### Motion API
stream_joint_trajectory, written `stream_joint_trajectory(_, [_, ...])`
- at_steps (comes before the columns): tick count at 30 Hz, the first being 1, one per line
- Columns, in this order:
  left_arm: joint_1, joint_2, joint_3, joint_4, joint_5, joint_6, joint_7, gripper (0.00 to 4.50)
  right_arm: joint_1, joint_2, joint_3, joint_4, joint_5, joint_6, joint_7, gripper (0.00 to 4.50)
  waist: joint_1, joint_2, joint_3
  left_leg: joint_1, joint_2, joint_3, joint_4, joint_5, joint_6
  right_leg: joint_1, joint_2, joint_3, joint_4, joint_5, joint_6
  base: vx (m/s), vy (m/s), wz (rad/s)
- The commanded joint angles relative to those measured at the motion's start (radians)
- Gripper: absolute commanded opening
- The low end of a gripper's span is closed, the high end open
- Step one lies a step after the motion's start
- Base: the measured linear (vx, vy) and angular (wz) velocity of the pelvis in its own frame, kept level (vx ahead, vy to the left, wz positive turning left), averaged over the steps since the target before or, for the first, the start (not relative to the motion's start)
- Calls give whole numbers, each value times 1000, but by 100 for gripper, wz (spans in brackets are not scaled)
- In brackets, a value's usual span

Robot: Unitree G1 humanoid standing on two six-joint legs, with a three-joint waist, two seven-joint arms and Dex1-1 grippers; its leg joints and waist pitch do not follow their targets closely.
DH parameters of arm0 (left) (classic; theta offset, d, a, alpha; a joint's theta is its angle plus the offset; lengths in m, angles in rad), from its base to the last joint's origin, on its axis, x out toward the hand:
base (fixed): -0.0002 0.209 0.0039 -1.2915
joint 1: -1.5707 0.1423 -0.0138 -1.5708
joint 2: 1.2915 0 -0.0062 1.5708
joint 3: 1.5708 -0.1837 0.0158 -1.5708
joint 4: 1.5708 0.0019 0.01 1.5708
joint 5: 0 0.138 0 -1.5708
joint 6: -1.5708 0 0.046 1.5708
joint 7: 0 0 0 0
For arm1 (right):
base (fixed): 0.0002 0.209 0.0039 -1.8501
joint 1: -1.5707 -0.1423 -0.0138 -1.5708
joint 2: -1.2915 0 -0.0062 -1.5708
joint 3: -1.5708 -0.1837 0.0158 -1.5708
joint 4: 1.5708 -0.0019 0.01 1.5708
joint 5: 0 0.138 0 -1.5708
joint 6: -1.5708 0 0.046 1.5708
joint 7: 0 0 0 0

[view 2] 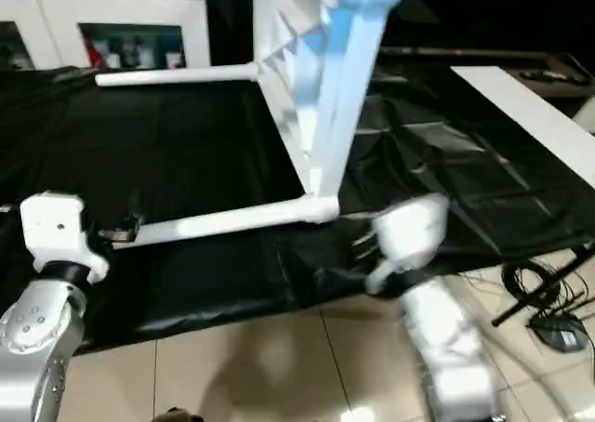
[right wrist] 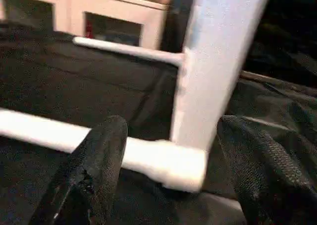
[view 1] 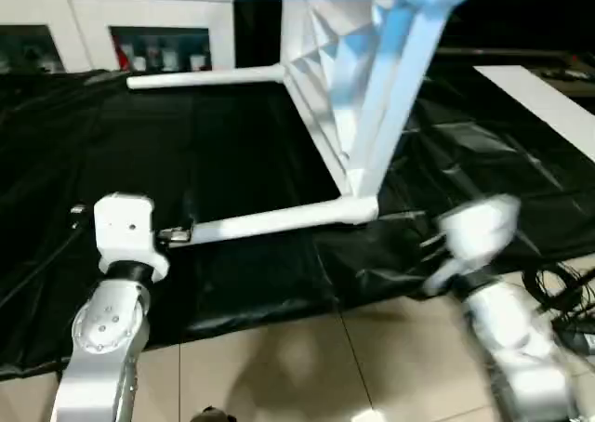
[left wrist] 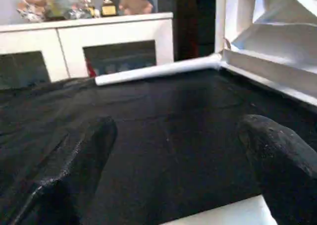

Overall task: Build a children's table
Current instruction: Flip table

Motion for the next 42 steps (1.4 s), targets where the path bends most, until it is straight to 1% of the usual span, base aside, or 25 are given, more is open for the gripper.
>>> stream_joint_trajectory(1, [7,-9,-24,-16,27,-19,15,450,-23,-5,-9,-12,-19,3,-12,312,-14,42,-51,36,111,-147,-179,-729,-51,25,0,2,10,-164,-158,-15,-77,51])
stream_joint_trajectory(2, [6,-13,-26,-14,26,-22,15,450,-31,-4,-9,-7,-20,6,-13,312,-19,55,-43,43,112,-204,-199,-758,-22,19,20,7,63,-188,-181,-13,-50,25])
stream_joint_trajectory(3, [3,-25,-14,-16,0,0,11,450,-35,1,-15,-7,-3,23,-26,312,-6,48,-41,36,87,-228,-207,-774,-16,10,27,24,94,-208,-190,-30,-119,56])
stream_joint_trajectory(5, [0,-30,-4,-18,-18,18,10,450,-37,8,-23,-2,10,26,-34,312,4,17,-43,-14,-26,-202,-177,-668,16,32,-6,74,23,-275,-261,-54,-228,79])
stream_joint_trajectory(6, [-8,-27,8,-12,-22,30,13,450,-36,21,-37,5,42,35,-34,312,14,-33,-40,74,-73,-82,82,-480,-39,-56,-110,106,-164,-660,-320,-66,-203,64])
stream_joint_trajectory(7, [-12,-21,18,-8,-23,39,14,450,-35,34,-48,9,70,47,-34,312,42,-34,-20,16,-67,-22,147,-201,27,-1,-130,181,-182,-894,-186,-107,-195,33])
stream_joint_trajectory(8, [-16,-15,23,-4,-19,42,16,450,-35,41,-54,12,86,57,-32,312,63,-37,-24,-12,-50,-23,135,-156,23,36,-146,218,-164,-901,-81,-13,-190,1])
stream_joint_trajectory(9, [-19,-8,24,-3,-11,46,15,450,-40,49,-62,19,97,61,-35,312,97,-57,-37,-23,-30,-31,101,-162,50,77,-159,250,-115,-719,66,-13,-190,1])
stream_joint_trajectory(10, [-19,-8,24,-3,-11,46,15,450,-40,49,-62,19,97,61,-35,312,118,-60,-48,15,-24,-33,105,-203,90,60,-176,288,-106,-535,59,9,-149,22])
stream_joint_trajectory(12, [-22,-3,23,-3,-4,50,14,450,-44,54,-68,24,101,61,-38,312,135,-58,-56,5,-49,-41,137,-198,96,83,-182,323,-103,-191,-55,-31,-101,39])
stream_joint_trajectory(13, [-44,35,2,5,38,74,-5,450,-63,86,-94,24,128,52,-51,312,134,-55,-45,16,-47,-50,130,-184,55,73,-150,303,-98,-29,-147,-20,-20,29])
stream_joint_trajectory(14, [-57,54,-13,9,53,77,-23,450,-71,98,-104,25,137,51,-62,312,131,-60,-44,26,-54,-44,112,-162,33,73,-111,279,-96,11,-173,-38,47,22])
stream_joint_trajectory(15, [-57,54,-13,9,53,77,-23,450,-71,98,-104,25,137,51,-62,312,135,-43,-51,49,-45,-38,54,-124,24,71,-65,249,-94,32,-225,-38,47,22])
stream_joint_trajectory(16, [-76,74,-33,12,61,78,-51,450,-84,106,-112,36,128,46,-84,312,137,-2,-69,81,0,-33,-26,-56,43,62,-25,200,-66,40,-240,-38,103,22])
stream_joint_trajectory(17, [-76,74,-33,12,61,78,-51,450,-84,106,-112,36,128,46,-84,312,129,29,-71,124,46,-53,-58,-32,100,9,10,158,-33,30,-198,-52,137,23])
stream_joint_trajectory(18, [-108,87,-54,19,63,74,-82,450,-98,115,-124,54,127,52,-109,312,97,51,-67,136,122,-72,-89,-151,180,-34,13,111,20,-60,-169,-52,137,23])
stream_joint_trajectory(19, [-131,94,-67,25,62,71,-102,450,-109,121,-131,67,125,57,-126,312,95,44,-61,121,120,-57,-91,-259,153,-27,-3,109,7,-59,-162,-54,123,28])
stream_joint_trajectory(20, [-172,103,-81,50,58,60,-127,450,-125,123,-139,86,110,54,-149,333,97,55,-61,123,109,-44,-88,-297,111,-29,-9,110,-4,-45,-159,-44,98,30])
stream_joint_trajectory(21, [-184,106,-86,59,51,57,-141,450,-130,123,-142,91,102,49,-158,344,87,37,-59,119,76,-11,-79,-335,45,-22,-28,119,-29,-20,-168,-44,98,30])
stream_joint_trajectory(23, [-223,122,-110,89,36,45,-195,450,-148,122,-150,110,67,23,-193,352,89,25,-55,95,51,18,-76,-313,-29,-5,-42,132,-40,-25,-157,-49,67,10])
stream_joint_trajectory(25, [-241,152,-145,111,37,19,-260,450,-165,118,-154,122,14,-18,-227,369,78,8,-57,79,47,25,-82,-317,-72,8,-50,132,-44,-102,-123,-22,30,2])
stream_joint_trajectory(29, [-262,190,-186,139,31,-15,-353,450,-188,118,-165,116,-63,-83,-294,391,58,-4,-56,72,42,37,-80,-306,-70,4,-57,136,-52,-185,-94,0,0,0])
stream_joint_trajectory(30, [-278,187,-185,146,42,-28,-341,450,-193,113,-172,113,-88,-84,-323,406,55,4,-58,75,42,38,-77,-298,-70,1,-57,137,-52,-184,-94,0,0,0])
stream_joint_trajectory(35, [-358,206,-209,182,142,-108,-289,450,-251,73,-205,166,-131,-88,-400,442,47,-18,-65,64,37,42,-68,-169,-40,15,-51,133,-41,-32,-87,0,0,0])
stream_joint_trajectory(42, [-484,233,-233,238,188,-180,-303,450,-415,1,-219,442,-145,-111,-380,442,37,-14,-69,68,36,51,-60,-148,-38,11,-46,129,-32,16,-134,0,0,0])
